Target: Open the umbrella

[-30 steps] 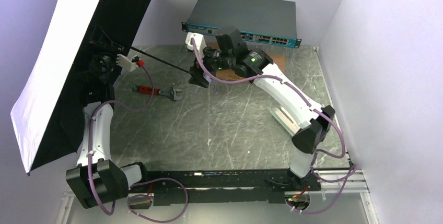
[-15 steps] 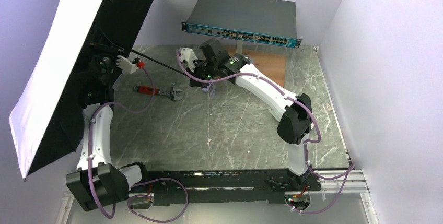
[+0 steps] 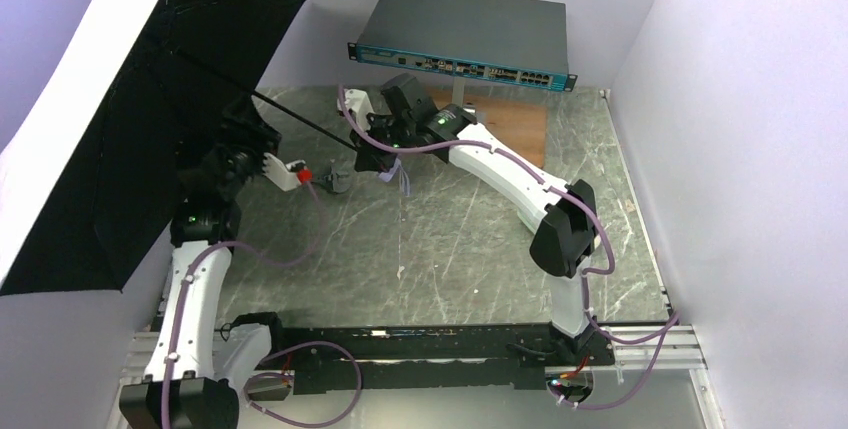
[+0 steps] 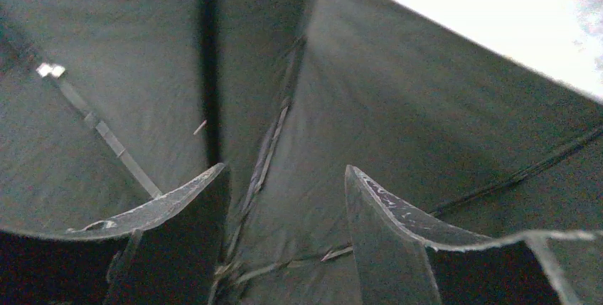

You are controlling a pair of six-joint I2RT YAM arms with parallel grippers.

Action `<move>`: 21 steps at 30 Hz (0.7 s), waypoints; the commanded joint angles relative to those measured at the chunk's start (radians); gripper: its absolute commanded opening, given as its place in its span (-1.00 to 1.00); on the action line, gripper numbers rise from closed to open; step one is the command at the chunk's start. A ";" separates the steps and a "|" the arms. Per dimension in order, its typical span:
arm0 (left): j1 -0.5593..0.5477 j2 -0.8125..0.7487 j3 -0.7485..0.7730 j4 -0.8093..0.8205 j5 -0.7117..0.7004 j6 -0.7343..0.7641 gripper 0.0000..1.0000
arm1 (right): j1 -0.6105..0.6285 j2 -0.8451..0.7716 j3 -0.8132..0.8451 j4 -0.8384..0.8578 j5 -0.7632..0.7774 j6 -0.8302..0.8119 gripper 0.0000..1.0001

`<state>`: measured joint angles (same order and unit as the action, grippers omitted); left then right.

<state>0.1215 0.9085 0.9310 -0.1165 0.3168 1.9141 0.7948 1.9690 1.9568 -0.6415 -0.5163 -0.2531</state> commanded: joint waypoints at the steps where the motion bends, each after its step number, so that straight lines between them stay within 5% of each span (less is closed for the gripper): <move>1: -0.075 -0.012 -0.078 -0.027 -0.060 0.015 0.28 | 0.027 -0.083 0.051 0.141 -0.084 0.031 -1.00; 8: -0.138 -0.045 -0.099 0.059 -0.125 -0.112 0.33 | 0.016 -0.154 -0.084 0.308 -0.157 0.164 -1.00; 10: -0.167 -0.049 -0.034 0.015 -0.129 -0.266 0.48 | -0.009 -0.176 -0.147 0.433 -0.221 0.263 -1.00; 13: -0.171 -0.048 0.144 -0.115 -0.080 -0.583 0.97 | -0.043 -0.182 -0.200 0.617 -0.288 0.430 -1.00; 16: -0.171 -0.060 0.215 -0.189 -0.042 -0.842 0.99 | -0.049 -0.165 -0.212 0.671 -0.314 0.443 -1.00; 21: -0.171 -0.160 0.154 -0.259 0.081 -1.015 0.99 | -0.050 -0.083 -0.174 0.703 -0.341 0.444 -1.00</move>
<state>-0.0475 0.8124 1.1206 -0.2691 0.2813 1.1786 0.7334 1.8717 1.7084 -0.1772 -0.7563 0.1829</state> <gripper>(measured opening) 0.996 0.059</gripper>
